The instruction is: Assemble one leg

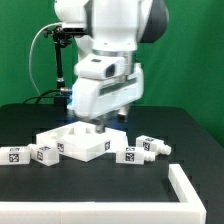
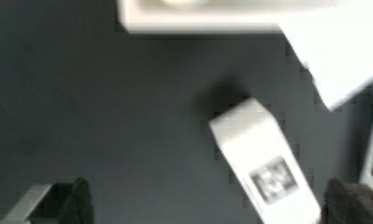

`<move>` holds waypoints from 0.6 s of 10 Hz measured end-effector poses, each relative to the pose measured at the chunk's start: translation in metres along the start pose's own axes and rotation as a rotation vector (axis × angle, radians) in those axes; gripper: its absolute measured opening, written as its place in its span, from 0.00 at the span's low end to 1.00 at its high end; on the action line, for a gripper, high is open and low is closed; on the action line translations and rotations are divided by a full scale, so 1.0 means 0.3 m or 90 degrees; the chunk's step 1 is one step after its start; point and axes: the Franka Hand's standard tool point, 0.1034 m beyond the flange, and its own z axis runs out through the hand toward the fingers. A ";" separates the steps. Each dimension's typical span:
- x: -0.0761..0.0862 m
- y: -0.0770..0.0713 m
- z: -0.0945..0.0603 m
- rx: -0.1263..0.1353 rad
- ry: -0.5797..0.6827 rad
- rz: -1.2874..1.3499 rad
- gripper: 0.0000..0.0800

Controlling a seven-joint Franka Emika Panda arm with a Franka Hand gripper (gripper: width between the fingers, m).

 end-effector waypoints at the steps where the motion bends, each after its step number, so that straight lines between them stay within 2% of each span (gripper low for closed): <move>1: -0.061 0.044 0.029 0.001 -0.001 -0.010 0.81; 2: -0.097 0.067 0.048 0.007 -0.002 -0.010 0.81; 3: -0.104 0.066 0.059 0.012 -0.005 -0.002 0.81; 6: -0.103 0.062 0.064 0.013 -0.005 -0.003 0.81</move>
Offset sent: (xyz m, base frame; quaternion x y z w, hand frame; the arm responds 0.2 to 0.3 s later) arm 0.0000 0.0000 0.0000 0.0000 0.0000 0.0000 1.0000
